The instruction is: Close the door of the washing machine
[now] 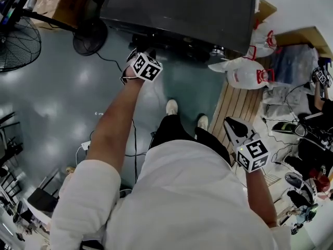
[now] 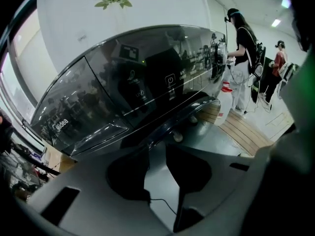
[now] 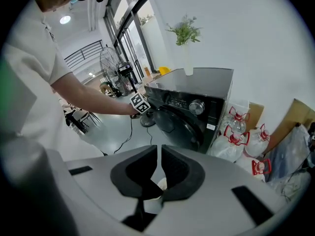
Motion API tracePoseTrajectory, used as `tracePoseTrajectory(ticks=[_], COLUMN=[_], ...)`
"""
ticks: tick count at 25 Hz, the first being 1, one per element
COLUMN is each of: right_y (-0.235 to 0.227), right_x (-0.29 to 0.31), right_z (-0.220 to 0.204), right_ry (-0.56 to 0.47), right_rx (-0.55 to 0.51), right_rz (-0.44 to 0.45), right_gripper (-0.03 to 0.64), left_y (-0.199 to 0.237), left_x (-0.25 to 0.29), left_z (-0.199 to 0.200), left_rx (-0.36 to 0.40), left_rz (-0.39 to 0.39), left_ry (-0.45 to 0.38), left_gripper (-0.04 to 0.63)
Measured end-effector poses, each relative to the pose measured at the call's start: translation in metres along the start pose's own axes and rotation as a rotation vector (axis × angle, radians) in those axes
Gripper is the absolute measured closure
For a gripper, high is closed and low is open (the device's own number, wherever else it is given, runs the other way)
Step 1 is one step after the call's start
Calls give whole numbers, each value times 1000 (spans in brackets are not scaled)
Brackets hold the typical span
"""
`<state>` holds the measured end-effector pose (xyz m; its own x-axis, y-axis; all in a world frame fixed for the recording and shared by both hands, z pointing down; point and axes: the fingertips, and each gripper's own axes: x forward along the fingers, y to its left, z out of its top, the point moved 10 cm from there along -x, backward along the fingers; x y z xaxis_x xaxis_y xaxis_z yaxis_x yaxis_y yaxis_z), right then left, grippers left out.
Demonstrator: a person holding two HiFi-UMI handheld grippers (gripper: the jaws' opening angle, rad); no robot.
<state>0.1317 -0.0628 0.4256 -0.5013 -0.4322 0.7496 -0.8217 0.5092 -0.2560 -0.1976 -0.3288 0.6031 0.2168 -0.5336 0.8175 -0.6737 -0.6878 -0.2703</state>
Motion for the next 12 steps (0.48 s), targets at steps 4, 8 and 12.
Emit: tracePoseTrajectory(ticks=[4, 8, 12], right_y=[3, 6, 7], right_x=[-7, -19, -39], right_z=[-8, -18, -29], right_ry=[-28, -72, -111], right_rx=[-21, -60, -94], right_rz=[17, 43, 69], right_gripper=[581, 586, 593], left_y=[-11, -28, -52], left_x=[-22, -56, -101], left_z=[-1, -3, -7], left_rx=[-70, -154, -284], left_rz=[-9, -14, -47], left_ry=[-29, -60, -116], left_gripper=[480, 486, 505])
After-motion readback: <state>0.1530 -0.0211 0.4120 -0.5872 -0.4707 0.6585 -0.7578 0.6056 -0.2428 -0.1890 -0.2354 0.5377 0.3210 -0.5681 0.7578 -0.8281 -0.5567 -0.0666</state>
